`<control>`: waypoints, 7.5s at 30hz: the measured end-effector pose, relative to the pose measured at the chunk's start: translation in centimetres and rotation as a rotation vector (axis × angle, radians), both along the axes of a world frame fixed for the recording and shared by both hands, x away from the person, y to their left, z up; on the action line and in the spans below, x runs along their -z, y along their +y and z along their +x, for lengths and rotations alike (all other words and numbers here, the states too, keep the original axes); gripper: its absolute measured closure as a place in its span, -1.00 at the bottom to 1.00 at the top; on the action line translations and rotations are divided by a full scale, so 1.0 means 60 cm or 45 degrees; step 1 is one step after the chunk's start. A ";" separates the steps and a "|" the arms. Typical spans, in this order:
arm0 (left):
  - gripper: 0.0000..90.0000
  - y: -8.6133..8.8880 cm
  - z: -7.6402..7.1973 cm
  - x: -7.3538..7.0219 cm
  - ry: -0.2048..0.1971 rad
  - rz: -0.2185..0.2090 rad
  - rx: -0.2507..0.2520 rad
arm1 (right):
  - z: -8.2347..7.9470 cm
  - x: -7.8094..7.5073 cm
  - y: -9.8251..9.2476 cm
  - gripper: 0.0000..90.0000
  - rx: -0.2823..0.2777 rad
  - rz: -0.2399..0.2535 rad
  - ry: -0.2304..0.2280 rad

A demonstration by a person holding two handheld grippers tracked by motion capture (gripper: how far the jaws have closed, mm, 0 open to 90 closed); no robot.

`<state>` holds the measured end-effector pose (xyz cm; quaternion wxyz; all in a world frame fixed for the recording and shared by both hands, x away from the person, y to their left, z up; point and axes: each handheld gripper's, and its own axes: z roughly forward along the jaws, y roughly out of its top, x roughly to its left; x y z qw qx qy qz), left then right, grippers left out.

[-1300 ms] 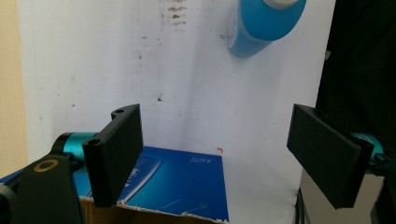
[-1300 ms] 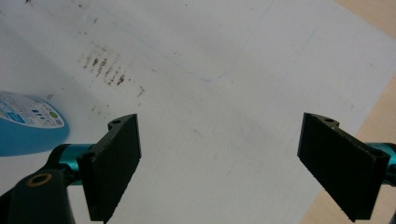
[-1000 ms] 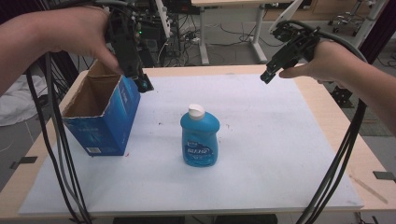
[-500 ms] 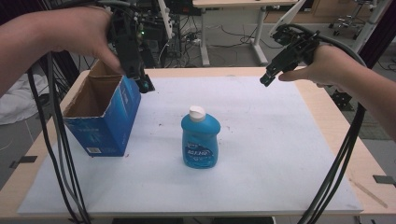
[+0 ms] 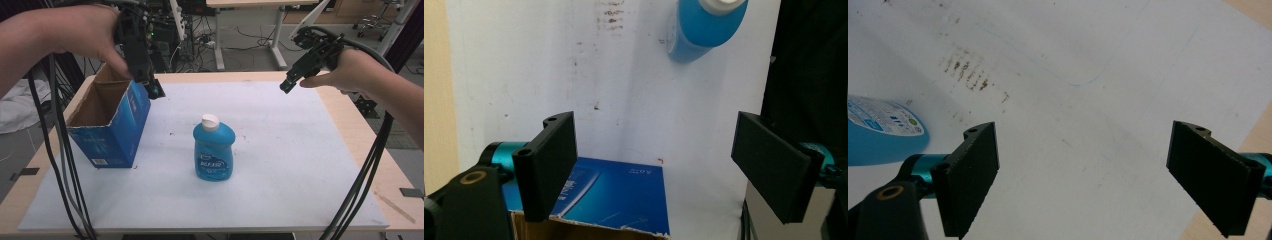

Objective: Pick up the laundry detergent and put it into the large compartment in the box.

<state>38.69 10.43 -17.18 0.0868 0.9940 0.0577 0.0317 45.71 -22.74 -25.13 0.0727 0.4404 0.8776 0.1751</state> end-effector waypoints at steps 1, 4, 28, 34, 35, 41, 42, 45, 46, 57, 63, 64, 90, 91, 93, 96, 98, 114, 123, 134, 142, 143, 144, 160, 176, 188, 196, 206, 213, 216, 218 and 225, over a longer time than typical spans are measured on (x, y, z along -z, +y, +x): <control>-0.59 0.000 0.000 0.000 -0.001 -0.005 -0.003 | 0.000 0.001 0.000 -0.72 0.000 0.001 0.000; -0.59 0.000 0.000 -0.002 -0.003 -0.005 -0.002 | 0.001 0.003 0.001 -0.72 -0.008 -0.005 0.000; -0.59 -0.044 -0.016 0.004 -0.011 0.008 0.102 | -0.006 0.002 0.000 -0.72 -0.018 -0.001 -0.009; -0.59 -0.059 -0.020 0.012 0.000 0.015 0.126 | -0.007 0.002 0.001 -0.72 -0.017 -0.002 -0.008; -0.59 -0.065 -0.021 0.016 -0.002 0.011 0.133 | -0.007 0.002 0.001 -0.72 -0.018 -0.002 -0.009; -0.59 -0.084 -0.026 0.034 0.024 0.005 0.158 | -0.007 0.002 0.001 -0.72 -0.022 0.000 -0.011; -0.59 -0.087 -0.026 0.037 0.029 0.006 0.162 | -0.007 0.002 0.001 -0.72 -0.022 0.001 -0.011; -0.59 -0.096 -0.028 0.048 0.038 0.006 0.174 | -0.008 0.002 0.000 -0.72 -0.021 0.004 -0.012; -0.59 -0.096 -0.028 0.048 0.038 0.006 0.174 | -0.008 0.002 0.000 -0.72 -0.021 0.004 -0.012; -0.59 -0.126 -0.035 0.085 0.063 0.014 0.195 | -0.007 0.005 -0.001 -0.72 -0.022 0.011 -0.013; -0.59 -0.137 -0.035 0.097 0.056 0.021 0.203 | -0.007 0.006 -0.001 -0.72 -0.025 0.012 -0.012; -0.59 -0.139 -0.035 0.099 0.058 0.021 0.203 | -0.008 0.006 -0.001 -0.72 -0.020 0.013 -0.010; -0.59 -0.151 -0.034 0.138 0.062 0.055 0.192 | -0.012 0.013 -0.004 -0.72 -0.021 0.020 -0.008; -0.59 -0.151 -0.034 0.140 0.064 0.052 0.189 | -0.013 0.014 -0.004 -0.72 -0.020 0.019 -0.007; -0.59 -0.152 -0.034 0.143 0.065 0.056 0.190 | -0.013 0.015 -0.004 -0.72 -0.025 0.020 -0.007; -0.59 -0.154 -0.033 0.146 0.062 0.067 0.194 | -0.014 0.016 -0.005 -0.72 -0.024 0.020 -0.005; -0.59 -0.156 -0.033 0.149 0.066 0.065 0.195 | -0.014 0.017 -0.005 -0.72 -0.025 0.020 -0.007; -0.59 -0.171 -0.037 0.175 0.079 0.104 0.207 | -0.014 0.021 -0.004 -0.72 -0.032 0.025 -0.001; -0.59 -0.174 -0.039 0.183 0.077 0.109 0.200 | -0.015 0.021 -0.004 -0.72 -0.033 0.024 0.001; -0.58 -0.176 -0.038 0.186 0.066 0.129 0.178 | -0.016 0.023 -0.004 -0.72 -0.031 0.023 0.003; -0.55 -0.178 -0.038 0.187 0.084 0.128 0.179 | -0.015 0.024 -0.005 -0.72 -0.035 0.025 0.002; -0.55 -0.178 -0.038 0.188 0.083 0.127 0.180 | -0.015 0.024 -0.006 -0.72 -0.032 0.026 0.001; -0.55 -0.178 -0.037 0.187 0.083 0.131 0.185 | -0.015 0.023 -0.006 -0.72 -0.031 0.027 0.002; -0.40 -0.179 -0.035 0.191 0.099 0.138 0.186 | -0.015 0.025 -0.008 -0.72 -0.028 0.031 -0.001; -0.32 -0.182 -0.033 0.195 0.100 0.157 0.182 | -0.016 0.026 -0.012 -0.72 -0.023 0.037 0.001; -0.26 -0.183 -0.033 0.195 0.107 0.158 0.186 | -0.015 0.027 -0.012 -0.72 -0.025 0.034 0.004; -0.22 -0.182 -0.033 0.195 0.116 0.159 0.192 | -0.015 0.026 -0.011 -0.72 -0.024 0.035 0.005; -0.18 -0.182 -0.033 0.195 0.125 0.157 0.194 | -0.015 0.027 -0.013 -0.72 -0.024 0.035 0.006; -0.17 -0.183 -0.033 0.194 0.121 0.160 0.199 | -0.015 0.027 -0.015 -0.72 -0.023 0.037 0.008; -0.17 -0.183 -0.034 0.194 0.121 0.157 0.201 | -0.016 0.026 -0.016 -0.72 -0.017 0.040 0.008; -0.16 -0.182 -0.034 0.194 0.116 0.153 0.200 | -0.015 0.026 -0.018 -0.72 -0.019 0.044 0.008; -0.16 -0.177 -0.038 0.188 0.102 0.137 0.202 | -0.011 0.028 -0.023 -0.72 -0.005 0.054 0.020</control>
